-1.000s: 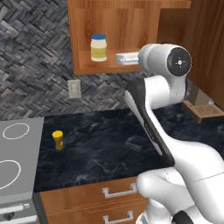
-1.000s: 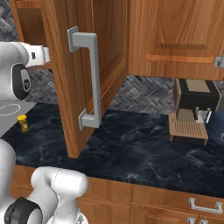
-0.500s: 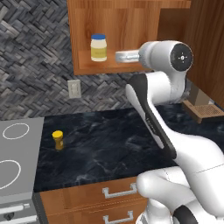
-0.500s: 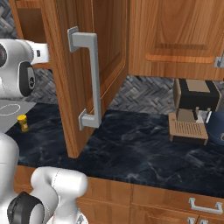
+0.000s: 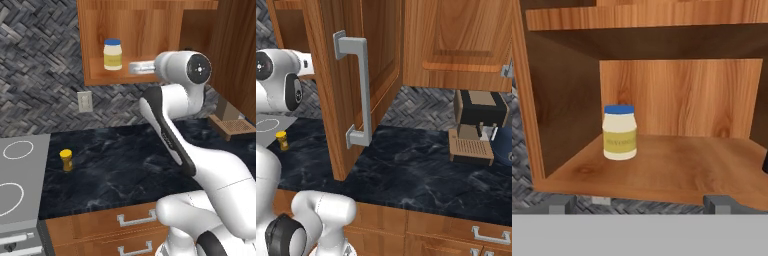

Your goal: Collect the turmeric, mayonnaise, and shaker from the cabinet and place them next to the stove.

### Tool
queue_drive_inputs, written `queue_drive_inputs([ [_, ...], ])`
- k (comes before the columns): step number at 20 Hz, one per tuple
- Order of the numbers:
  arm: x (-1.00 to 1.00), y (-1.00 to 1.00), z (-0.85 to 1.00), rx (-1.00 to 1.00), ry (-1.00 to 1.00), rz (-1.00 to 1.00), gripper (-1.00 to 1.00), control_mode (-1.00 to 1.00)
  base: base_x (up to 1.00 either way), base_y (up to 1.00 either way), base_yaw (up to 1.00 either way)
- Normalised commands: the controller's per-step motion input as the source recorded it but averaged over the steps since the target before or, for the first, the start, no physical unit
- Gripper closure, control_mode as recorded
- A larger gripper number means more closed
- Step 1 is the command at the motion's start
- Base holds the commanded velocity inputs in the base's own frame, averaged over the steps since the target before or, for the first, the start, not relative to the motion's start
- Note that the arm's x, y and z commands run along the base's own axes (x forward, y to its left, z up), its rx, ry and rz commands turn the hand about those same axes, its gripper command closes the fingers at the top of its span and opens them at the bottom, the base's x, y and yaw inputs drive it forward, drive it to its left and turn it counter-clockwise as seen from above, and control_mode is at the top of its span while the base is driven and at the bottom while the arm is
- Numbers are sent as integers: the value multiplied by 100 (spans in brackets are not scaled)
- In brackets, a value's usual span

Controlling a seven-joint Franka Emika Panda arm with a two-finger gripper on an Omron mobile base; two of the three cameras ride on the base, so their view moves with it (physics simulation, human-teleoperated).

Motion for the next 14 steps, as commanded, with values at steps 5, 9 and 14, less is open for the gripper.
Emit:
queue_drive_inputs([
  [5, 22, 3, -11, 0, 0, 0, -100, -100, 0, 0, 0],
  [9, 30, 0, -4, 0, 0, 0, -100, -100, 0, 0, 0],
  [14, 38, 0, 0, 0, 0, 0, -100, -100, 0, 0, 0],
])
